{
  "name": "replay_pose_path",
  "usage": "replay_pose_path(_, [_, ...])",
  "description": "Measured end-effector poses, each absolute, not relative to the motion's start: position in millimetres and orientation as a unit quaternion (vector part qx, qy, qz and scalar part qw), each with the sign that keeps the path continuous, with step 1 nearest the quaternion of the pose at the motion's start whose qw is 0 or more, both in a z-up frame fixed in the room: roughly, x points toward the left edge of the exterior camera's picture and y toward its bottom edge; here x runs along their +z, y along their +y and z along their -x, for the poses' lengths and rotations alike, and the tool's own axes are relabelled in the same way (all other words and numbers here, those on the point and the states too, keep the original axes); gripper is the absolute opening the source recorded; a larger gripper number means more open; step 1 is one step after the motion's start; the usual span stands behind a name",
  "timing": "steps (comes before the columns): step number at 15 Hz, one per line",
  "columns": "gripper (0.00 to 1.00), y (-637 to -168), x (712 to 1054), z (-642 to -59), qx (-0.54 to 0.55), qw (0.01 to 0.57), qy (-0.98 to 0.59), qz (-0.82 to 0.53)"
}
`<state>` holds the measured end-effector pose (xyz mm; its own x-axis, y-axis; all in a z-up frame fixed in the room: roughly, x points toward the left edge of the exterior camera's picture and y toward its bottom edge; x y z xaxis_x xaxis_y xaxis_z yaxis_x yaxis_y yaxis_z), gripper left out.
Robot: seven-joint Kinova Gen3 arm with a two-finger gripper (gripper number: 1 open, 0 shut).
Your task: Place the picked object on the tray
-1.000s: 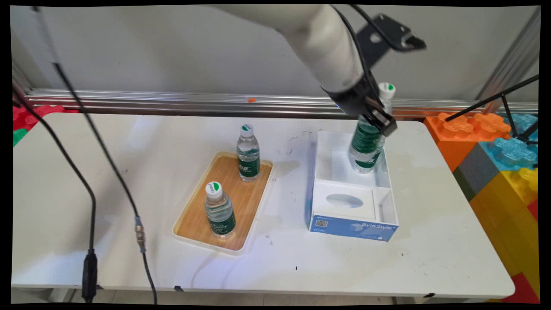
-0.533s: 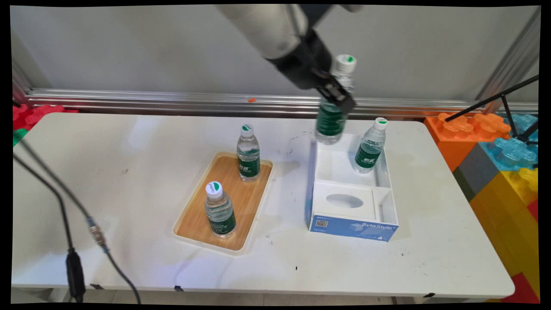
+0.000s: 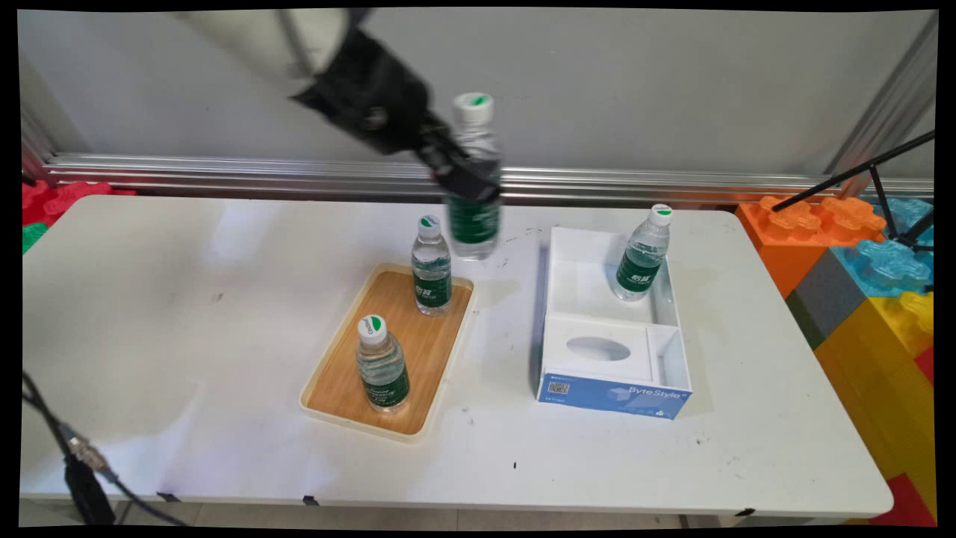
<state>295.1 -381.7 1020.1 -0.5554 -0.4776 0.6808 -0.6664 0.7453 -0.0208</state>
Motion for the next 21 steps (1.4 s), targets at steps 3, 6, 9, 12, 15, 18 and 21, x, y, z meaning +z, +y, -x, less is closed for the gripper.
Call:
replay_pose_path(3, [0.00, -371, 1012, -338, 0.133, 0.342, -0.871, -0.326])
replay_pose_path(6, [0.00, -363, 994, -384, 0.129, 0.345, -0.874, -0.317])
replay_pose_path(9, [0.00, -362, 978, -411, 0.127, 0.350, -0.878, -0.302])
replay_pose_path(12, [0.00, -367, 954, -442, 0.128, 0.360, -0.882, -0.275])
replay_pose_path(15, [0.00, -375, 931, -459, 0.123, 0.368, -0.886, -0.253])
replay_pose_path(18, [0.00, -383, 907, -472, 0.112, 0.374, -0.891, -0.232])
replay_pose_path(21, [0.00, -394, 881, -485, 0.098, 0.379, -0.896, -0.209])
